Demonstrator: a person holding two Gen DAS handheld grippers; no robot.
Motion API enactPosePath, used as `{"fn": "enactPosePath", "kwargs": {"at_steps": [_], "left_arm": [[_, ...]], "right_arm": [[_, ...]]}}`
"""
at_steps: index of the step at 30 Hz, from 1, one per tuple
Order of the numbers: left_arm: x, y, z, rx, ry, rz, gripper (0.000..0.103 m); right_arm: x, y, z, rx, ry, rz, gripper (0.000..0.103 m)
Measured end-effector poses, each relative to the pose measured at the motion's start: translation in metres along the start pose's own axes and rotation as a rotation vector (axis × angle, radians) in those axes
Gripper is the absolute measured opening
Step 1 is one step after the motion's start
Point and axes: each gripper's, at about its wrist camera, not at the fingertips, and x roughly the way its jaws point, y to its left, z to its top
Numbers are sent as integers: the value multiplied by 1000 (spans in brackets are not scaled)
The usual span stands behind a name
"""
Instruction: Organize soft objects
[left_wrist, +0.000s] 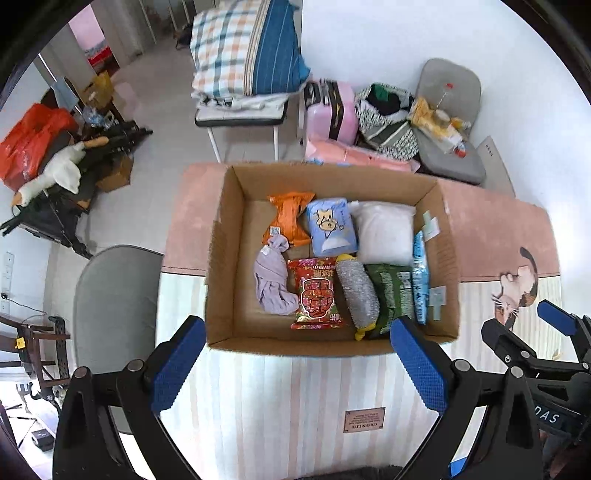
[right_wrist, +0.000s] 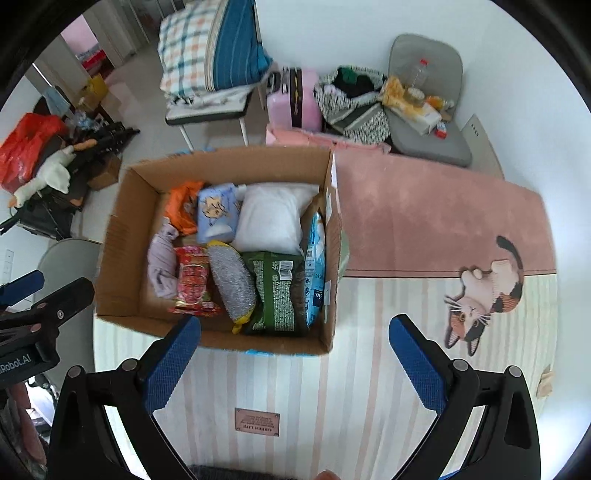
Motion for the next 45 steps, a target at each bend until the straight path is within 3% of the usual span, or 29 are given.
{"fn": "enactPosePath", "kwargs": {"at_steps": [9,13,25,45], "left_arm": [[-84,-10,-32,27,-112,0,102],[-105,-11,-45,20,-123,-33,102],[-151,-13,-71,0,-199,-41,102],[-179,-19,-81,-1,-264,-16,102]], "right_arm": [[-91,4,-30,-22,-121,32,103],[-128,6,-48,-30,-171,42,103],[-197,-3,-88,-28,-262,32,103],[-226,-7,-93,-11,-337,-26,103]]}}
